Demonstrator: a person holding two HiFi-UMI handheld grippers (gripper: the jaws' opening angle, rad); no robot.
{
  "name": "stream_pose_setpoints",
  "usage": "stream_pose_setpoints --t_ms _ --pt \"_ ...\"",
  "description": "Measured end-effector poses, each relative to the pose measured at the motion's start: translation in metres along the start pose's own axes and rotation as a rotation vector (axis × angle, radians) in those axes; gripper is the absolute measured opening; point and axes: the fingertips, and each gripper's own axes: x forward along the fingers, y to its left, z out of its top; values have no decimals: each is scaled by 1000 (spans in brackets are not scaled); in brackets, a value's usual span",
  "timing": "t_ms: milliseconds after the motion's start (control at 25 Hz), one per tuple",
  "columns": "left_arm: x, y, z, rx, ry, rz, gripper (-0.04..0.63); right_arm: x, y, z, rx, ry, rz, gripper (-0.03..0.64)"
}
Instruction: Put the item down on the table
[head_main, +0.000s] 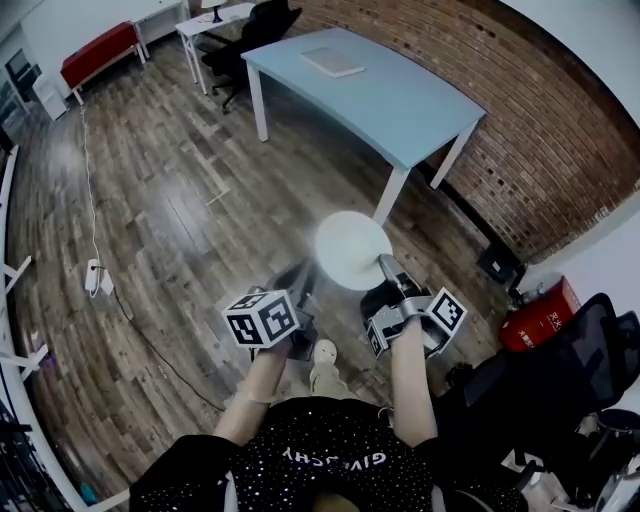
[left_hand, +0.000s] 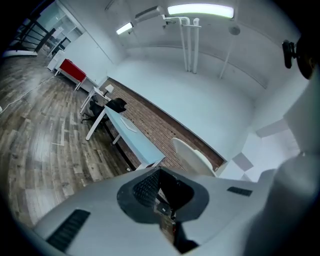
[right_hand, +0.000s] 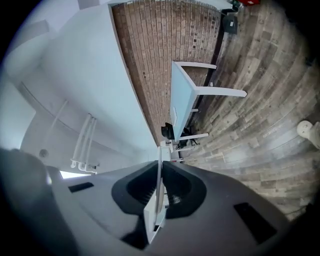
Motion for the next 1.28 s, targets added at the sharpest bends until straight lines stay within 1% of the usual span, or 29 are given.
stream_pose_setpoints --t_ms 160,320,560,720,1000,1280 --pt "52 9 29 9 -16 14 11 47 8 40 -4 -13 -1 29" --pt "95 22 54 1 -34 37 11 91 11 72 8 -6 -5 28" --pt "152 36 74 -7 -47 55 11 139 9 115 12 10 3 28" --pt "175 42 79 -21 -47 61 11 157 6 128 17 29 1 28" --pt "204 44 86 -19 -43 61 11 180 2 146 31 46 -14 28" --pt "245 70 105 -24 -48 57 11 223 -9 166 43 43 -19 28"
